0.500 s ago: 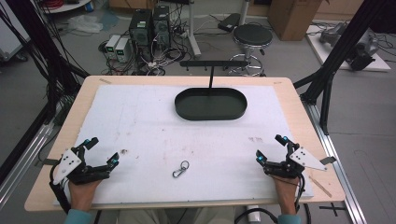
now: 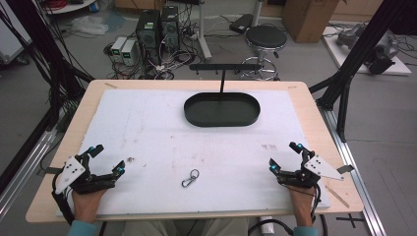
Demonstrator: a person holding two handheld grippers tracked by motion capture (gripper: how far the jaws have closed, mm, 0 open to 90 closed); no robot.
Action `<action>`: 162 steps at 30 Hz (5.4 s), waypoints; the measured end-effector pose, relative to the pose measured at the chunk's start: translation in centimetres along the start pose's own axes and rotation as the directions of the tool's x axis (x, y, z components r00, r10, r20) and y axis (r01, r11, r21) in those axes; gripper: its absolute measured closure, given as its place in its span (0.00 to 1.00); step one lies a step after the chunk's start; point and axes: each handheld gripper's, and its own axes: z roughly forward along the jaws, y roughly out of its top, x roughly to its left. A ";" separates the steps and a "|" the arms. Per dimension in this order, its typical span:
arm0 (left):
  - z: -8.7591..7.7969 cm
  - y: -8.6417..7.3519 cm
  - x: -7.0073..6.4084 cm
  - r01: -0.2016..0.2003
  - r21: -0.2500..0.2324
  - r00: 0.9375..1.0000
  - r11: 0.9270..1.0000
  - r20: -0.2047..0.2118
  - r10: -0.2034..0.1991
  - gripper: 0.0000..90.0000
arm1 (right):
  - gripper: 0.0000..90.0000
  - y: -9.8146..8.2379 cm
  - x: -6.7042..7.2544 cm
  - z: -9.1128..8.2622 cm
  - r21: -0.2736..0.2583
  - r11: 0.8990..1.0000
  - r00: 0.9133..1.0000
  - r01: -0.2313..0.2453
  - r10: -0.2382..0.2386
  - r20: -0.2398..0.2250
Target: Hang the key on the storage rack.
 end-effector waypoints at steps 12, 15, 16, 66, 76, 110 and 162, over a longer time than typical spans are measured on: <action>0.0 0.0 0.0 0.001 0.000 1.000 1.000 0.001 -0.001 0.05 | 0.03 0.6 0.0 1.0 0.058 0.998 0.998 -0.004 0.008 -0.065; 0.0 0.0 0.0 0.000 -0.001 1.000 1.000 0.001 0.000 0.05 | 0.03 1.4 0.0 1.4 0.067 0.998 0.996 0.005 0.001 -0.092; 0.0 0.0 0.0 0.000 -0.001 1.000 1.000 0.001 0.000 0.05 | 0.03 1.4 0.0 1.4 0.067 0.998 0.996 0.005 0.001 -0.092; 0.0 0.0 -0.1 -0.004 -0.008 1.000 1.000 -0.003 0.004 0.05 | 0.03 8.9 10.0 17.0 0.329 0.834 0.653 0.443 -0.048 -0.756; 0.0 0.0 -0.1 -0.005 -0.009 1.000 1.000 -0.004 0.005 0.05 | 0.03 8.0 11.7 18.2 0.342 0.803 0.615 0.488 -0.038 -0.787; 0.0 0.0 -0.1 -0.004 -0.010 1.000 1.000 -0.003 0.004 0.05 | 0.11 5.3 14.9 20.1 0.424 0.682 0.547 0.596 0.042 -0.836; -0.1 0.0 -0.1 -0.007 -0.009 1.000 1.000 0.000 0.007 0.05 | 0.91 5.5 15.1 20.3 0.376 0.593 0.441 0.712 0.039 -0.897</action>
